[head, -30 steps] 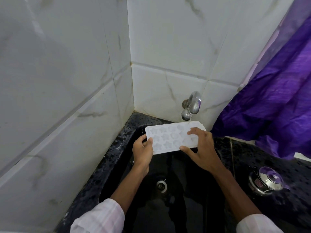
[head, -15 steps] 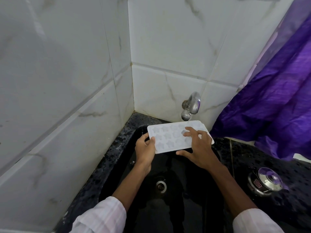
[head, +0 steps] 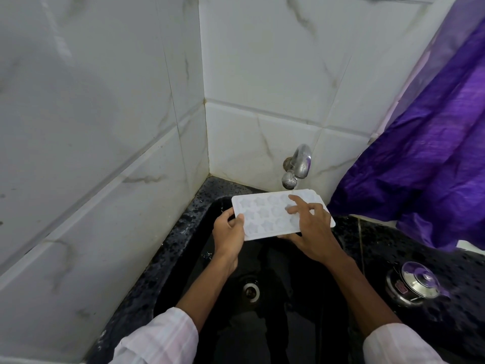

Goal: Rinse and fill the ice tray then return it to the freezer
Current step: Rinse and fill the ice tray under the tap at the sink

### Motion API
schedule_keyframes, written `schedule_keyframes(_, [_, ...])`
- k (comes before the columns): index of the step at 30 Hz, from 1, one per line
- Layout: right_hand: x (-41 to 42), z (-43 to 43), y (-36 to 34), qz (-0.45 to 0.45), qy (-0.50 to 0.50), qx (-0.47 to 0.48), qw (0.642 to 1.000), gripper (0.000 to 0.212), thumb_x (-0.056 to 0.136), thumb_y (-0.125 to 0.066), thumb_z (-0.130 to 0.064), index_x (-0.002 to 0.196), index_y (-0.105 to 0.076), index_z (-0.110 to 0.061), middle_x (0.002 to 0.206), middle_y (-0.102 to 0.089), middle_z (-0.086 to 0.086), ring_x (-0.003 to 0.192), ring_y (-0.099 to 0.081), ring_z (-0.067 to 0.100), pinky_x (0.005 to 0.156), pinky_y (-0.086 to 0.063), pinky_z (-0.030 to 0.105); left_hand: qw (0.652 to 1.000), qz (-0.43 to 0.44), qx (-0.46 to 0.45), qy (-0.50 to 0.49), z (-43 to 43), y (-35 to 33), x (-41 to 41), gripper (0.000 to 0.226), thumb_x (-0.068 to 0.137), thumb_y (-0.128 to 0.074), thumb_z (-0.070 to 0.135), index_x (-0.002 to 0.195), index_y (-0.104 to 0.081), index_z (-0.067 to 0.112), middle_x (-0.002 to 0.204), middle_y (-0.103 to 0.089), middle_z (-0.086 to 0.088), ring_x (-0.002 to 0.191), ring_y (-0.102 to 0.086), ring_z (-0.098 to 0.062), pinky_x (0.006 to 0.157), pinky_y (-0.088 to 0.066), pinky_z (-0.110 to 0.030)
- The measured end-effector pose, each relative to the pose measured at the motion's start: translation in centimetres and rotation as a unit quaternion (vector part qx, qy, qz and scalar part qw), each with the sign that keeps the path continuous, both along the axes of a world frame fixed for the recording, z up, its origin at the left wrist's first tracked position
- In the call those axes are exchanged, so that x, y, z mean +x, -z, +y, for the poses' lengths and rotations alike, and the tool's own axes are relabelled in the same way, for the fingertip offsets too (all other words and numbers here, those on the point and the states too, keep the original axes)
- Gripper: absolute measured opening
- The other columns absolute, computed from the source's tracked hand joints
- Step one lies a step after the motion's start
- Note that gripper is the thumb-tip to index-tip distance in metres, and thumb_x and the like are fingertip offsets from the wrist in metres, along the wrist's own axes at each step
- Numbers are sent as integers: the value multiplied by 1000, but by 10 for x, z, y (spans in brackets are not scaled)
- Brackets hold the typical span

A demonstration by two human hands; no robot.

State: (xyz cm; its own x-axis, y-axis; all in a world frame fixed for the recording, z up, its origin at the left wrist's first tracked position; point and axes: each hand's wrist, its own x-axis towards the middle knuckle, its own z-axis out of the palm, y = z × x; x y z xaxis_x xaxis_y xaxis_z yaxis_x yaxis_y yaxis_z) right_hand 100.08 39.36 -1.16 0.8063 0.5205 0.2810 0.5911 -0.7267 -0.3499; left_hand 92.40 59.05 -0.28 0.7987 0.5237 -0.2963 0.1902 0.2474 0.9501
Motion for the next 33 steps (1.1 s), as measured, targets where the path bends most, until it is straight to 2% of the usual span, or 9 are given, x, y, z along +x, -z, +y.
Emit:
schedule_keyframes(3, [0, 1, -2, -5, 5, -12, 1000, 95, 77, -62, -70, 151, -20, -26, 136, -52, -12, 119, -39, 22, 98, -26, 42, 1000, -5, 4, -1, -1, -1, 0, 26, 101, -52, 12, 124, -63, 20, 104, -76, -4, 93, -74, -19, 85, -61, -47])
schedule_keyframes(7, [-2, 0, -2, 0, 4, -4, 1000, 86, 75, -51, -77, 143, -23, -31, 133, -54, -8, 117, -40, 23, 100, -34, 48, 1000, -11, 1, -3, -1, -2, 1, 28, 102, -52, 13, 127, -62, 19, 104, -75, -4, 93, -74, -19, 85, -61, -48])
schedule_keyframes(14, [2, -1, -2, 12, 2, 18, 1000, 94, 78, -64, -63, 151, -18, -28, 134, -52, -11, 118, -36, 18, 103, -33, 45, 1000, -11, -14, -11, -4, -4, 2, 22, 101, -54, 12, 120, -60, 22, 101, -75, -4, 93, -74, -19, 86, -60, -49])
schedule_keyframes(17, [2, 0, -3, 20, 9, 14, 1000, 92, 74, -57, -73, 148, -23, -29, 133, -52, -9, 118, -38, 20, 101, -34, 43, 1000, -12, -15, -10, -3, -4, 4, 26, 101, -54, 13, 126, -60, 18, 104, -75, -5, 93, -74, -19, 86, -61, -48])
schedule_keyframes(22, [2, 3, -4, 10, 10, 66, 998, 89, 70, -65, -70, 140, -36, -23, 130, -47, -16, 117, -39, 19, 101, -38, 45, 999, -10, -24, -22, -1, -3, 5, 26, 101, -55, 14, 126, -60, 18, 105, -75, -4, 92, -74, -18, 84, -61, -46])
schedule_keyframes(24, [2, 4, -4, 12, 23, 108, 994, 93, 65, -78, -62, 139, -37, -22, 124, -40, -21, 112, -40, 15, 97, -40, 41, 999, -7, -35, -31, 0, -2, 5, 24, 101, -55, 13, 124, -61, 18, 104, -74, -5, 92, -74, -18, 83, -62, -45])
schedule_keyframes(26, [2, 6, -4, -2, 33, 133, 991, 97, 60, -87, -53, 137, -36, -23, 120, -37, -19, 108, -39, 13, 91, -43, 38, 998, -7, -48, -39, 1, -1, 4, 24, 101, -55, 13, 124, -61, 16, 105, -74, -5, 92, -74, -19, 82, -62, -43])
schedule_keyframes(30, [2, 12, -5, -23, 28, 150, 988, 88, 59, -90, -46, 124, -35, -26, 125, -46, -5, 110, -41, 18, 86, -45, 35, 997, -9, -62, -51, 2, -1, 5, 21, 101, -54, 12, 121, -61, 18, 106, -73, -6, 94, -73, -20, 83, -62, -43])
schedule_keyframes(33, [3, 14, -6, -17, 37, 159, 987, 90, 58, -93, -38, 126, -36, -22, 118, -44, -11, 108, -40, 17, 86, -42, 31, 996, -8, -68, -52, 1, -4, 7, 20, 101, -54, 12, 119, -60, 19, 106, -73, -5, 94, -73, -21, 84, -61, -44])
